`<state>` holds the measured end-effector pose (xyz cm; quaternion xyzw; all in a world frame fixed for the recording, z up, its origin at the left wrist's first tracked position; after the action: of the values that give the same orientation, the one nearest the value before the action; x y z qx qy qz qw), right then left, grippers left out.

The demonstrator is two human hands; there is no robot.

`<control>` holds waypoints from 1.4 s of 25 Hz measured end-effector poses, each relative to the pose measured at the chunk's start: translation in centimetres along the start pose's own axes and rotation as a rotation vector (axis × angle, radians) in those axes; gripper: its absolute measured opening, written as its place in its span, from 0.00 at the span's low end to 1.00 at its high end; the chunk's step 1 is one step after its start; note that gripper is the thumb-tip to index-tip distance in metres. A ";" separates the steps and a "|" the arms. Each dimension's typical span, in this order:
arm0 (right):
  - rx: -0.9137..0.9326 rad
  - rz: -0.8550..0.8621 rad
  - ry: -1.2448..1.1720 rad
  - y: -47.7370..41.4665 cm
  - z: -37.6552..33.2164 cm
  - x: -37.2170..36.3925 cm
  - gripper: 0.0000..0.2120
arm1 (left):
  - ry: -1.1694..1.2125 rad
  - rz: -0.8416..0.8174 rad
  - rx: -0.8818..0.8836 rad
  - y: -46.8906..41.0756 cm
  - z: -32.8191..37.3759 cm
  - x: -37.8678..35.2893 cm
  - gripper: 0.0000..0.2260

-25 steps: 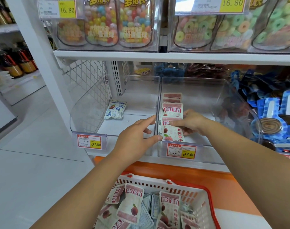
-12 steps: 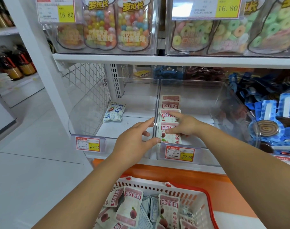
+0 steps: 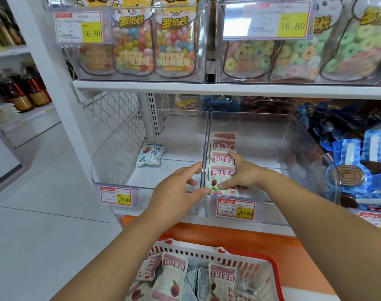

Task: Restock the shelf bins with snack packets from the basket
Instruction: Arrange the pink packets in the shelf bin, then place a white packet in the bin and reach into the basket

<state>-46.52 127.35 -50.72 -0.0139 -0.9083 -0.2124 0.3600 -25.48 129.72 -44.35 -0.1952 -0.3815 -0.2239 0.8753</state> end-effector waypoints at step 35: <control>-0.001 0.021 0.325 10.2 7.9 -30.9 0.36 | 0.060 -0.120 0.541 22.0 -18.8 -12.5 0.05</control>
<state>-26.90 143.74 -72.44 0.0108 -0.8380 -0.2082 0.5043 -10.32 141.25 -69.42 0.0752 -0.4121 -0.1710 0.8918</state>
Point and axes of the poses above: each hand's wrist, its own y-axis away from the middle knuckle, its own x-axis out of the back of the hand, z = x × y, the point moved 8 cm from there along -y, towards the middle knuckle, and after that the axes turned 1 degree about -z, right-handed, at the moved point
